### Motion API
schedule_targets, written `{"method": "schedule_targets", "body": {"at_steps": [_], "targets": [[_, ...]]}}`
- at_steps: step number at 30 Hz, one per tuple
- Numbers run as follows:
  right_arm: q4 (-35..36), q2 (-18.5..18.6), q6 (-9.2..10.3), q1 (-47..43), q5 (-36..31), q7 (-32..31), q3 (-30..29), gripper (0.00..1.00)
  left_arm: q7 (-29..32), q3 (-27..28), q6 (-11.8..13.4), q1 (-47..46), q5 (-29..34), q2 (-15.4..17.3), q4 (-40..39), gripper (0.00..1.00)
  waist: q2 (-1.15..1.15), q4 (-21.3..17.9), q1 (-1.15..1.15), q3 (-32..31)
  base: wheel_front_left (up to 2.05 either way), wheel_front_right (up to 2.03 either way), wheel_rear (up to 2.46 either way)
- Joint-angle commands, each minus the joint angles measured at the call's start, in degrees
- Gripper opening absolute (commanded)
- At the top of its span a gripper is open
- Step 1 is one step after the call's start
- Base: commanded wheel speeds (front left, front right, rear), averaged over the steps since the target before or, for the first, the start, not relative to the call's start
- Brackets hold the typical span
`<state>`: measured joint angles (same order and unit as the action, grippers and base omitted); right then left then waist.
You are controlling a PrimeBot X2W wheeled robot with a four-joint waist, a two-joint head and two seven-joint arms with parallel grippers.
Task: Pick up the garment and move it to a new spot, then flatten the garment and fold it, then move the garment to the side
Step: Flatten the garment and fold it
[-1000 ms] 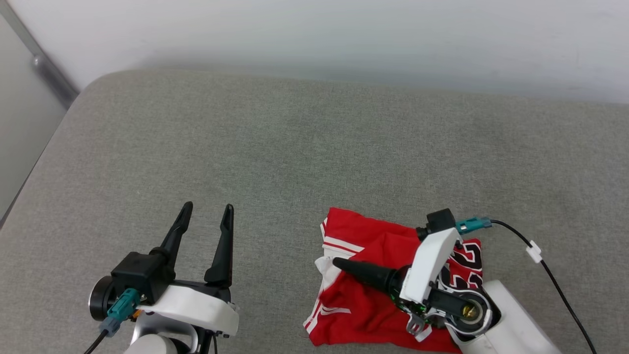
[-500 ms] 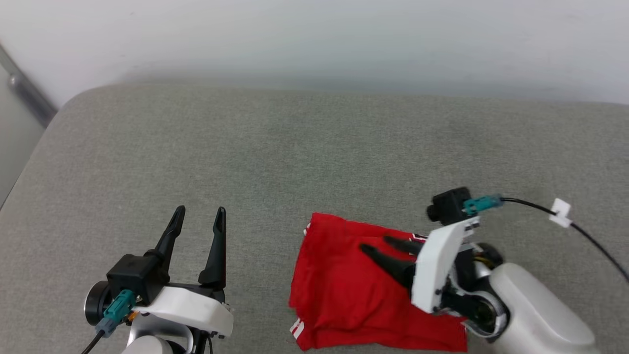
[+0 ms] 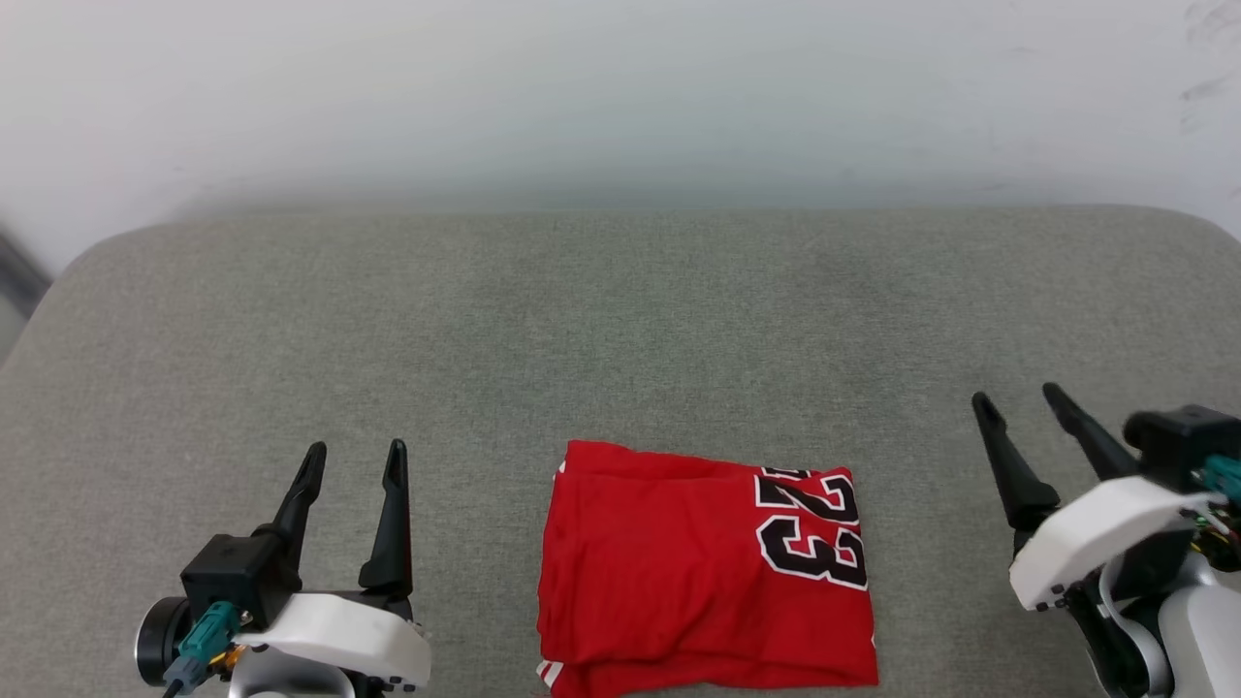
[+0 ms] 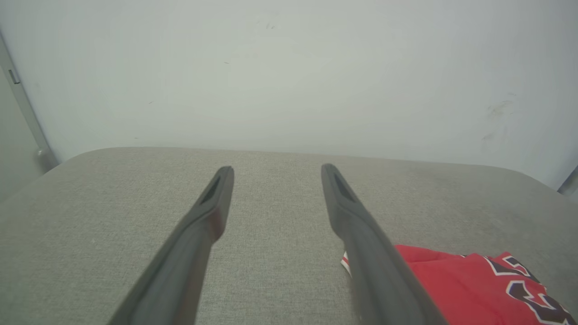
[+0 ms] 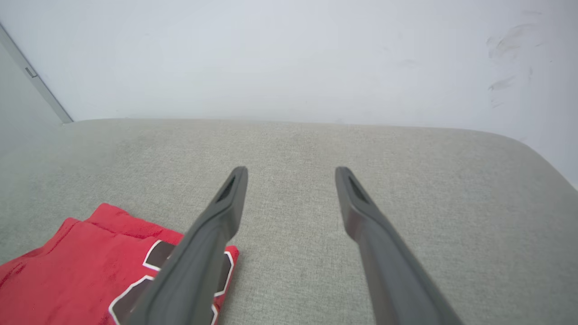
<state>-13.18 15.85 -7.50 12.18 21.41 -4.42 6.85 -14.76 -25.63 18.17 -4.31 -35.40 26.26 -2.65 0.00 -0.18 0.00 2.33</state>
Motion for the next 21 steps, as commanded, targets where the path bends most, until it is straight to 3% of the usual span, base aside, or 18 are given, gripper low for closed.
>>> {"method": "schedule_targets", "body": {"at_steps": [1,3,4,8,21], "targets": [[3.84,-1.87,0.02,-2.7,-2.18,1.9,-2.61,1.0,-0.28,0.55,0.0,0.9,0.04,-0.16,0.12,1.0,0.0,-0.5,0.0,-0.52,0.0,0.0,0.0],[7.94,-3.83,0.02,-5.33,-3.77,3.57,-4.71,1.0,-0.36,1.01,0.02,1.52,0.38,-0.12,0.22,1.0,0.0,-0.75,0.0,-1.02,0.0,0.0,0.0],[13.3,-6.29,0.02,-9.23,-5.58,4.6,-6.05,1.0,-0.4,1.36,0.0,2.46,0.46,-0.19,0.57,1.0,0.0,-1.03,0.0,-1.95,0.0,0.0,0.0],[18.42,-8.81,0.02,-13.83,-7.66,3.45,-6.37,1.0,-0.44,1.75,0.33,3.98,0.85,-0.3,0.74,1.0,0.0,-1.45,0.0,-3.08,0.0,0.0,0.0],[24.4,-12.12,0.02,-18.82,-9.95,0.16,-8.19,1.0,-0.49,2.32,1.02,6.15,1.63,-0.12,0.81,1.0,0.0,-2.23,0.0,-3.91,0.0,0.0,0.0]]}}
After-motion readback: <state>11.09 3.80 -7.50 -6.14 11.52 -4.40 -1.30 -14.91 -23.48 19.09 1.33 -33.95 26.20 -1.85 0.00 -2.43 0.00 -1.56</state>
